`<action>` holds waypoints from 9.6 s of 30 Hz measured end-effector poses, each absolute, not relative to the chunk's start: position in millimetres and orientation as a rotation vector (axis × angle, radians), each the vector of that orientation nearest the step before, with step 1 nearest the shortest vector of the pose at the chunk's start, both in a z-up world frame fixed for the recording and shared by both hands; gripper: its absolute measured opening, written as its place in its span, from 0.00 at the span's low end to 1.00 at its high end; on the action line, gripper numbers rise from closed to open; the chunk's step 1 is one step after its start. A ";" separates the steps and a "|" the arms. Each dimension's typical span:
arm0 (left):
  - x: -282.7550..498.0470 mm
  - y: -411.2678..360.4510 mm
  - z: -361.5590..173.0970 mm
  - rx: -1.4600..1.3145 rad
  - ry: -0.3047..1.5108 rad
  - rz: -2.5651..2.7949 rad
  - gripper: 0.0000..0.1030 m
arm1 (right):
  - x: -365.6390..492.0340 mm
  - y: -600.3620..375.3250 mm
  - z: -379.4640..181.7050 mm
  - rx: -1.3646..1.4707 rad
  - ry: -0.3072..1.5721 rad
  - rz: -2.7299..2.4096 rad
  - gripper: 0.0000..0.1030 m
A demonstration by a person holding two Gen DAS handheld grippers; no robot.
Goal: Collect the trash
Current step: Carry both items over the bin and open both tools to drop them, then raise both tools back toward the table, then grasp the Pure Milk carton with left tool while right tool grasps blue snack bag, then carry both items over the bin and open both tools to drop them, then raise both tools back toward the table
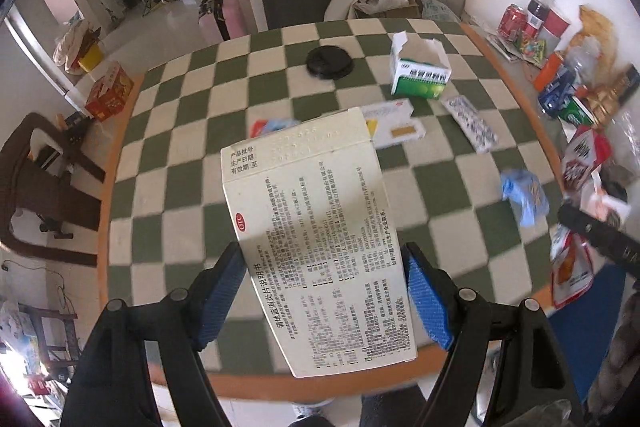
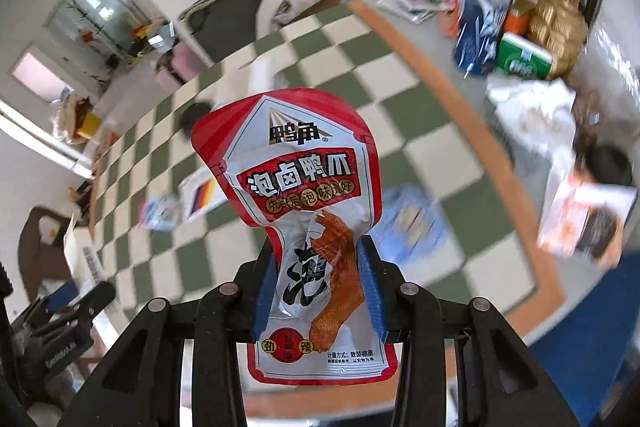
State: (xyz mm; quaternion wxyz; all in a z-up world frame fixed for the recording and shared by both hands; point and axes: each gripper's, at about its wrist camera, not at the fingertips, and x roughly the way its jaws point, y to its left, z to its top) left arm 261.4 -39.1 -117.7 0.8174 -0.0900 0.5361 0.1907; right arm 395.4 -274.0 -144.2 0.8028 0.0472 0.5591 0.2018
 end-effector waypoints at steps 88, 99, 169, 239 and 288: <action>-106.5 -11.1 -278.4 -0.544 1.468 0.360 1.00 | -37.7 -203.6 -292.8 -0.220 1.558 0.446 1.00; 21.4 10.7 -165.9 -0.405 1.226 0.370 1.00 | 55.7 -204.6 -163.6 -0.011 1.388 0.426 1.00; 328.5 87.9 -247.4 -0.376 1.460 0.583 0.49 | 487.3 -141.4 -292.6 -0.195 1.579 0.390 0.66; -54.2 0.9 -549.1 -0.482 1.581 0.474 0.96 | 20.6 -185.5 -634.1 -0.334 1.674 0.368 1.00; 191.0 6.7 -131.4 -0.078 1.153 0.394 0.96 | 219.4 -214.3 -136.1 0.003 1.389 0.432 1.00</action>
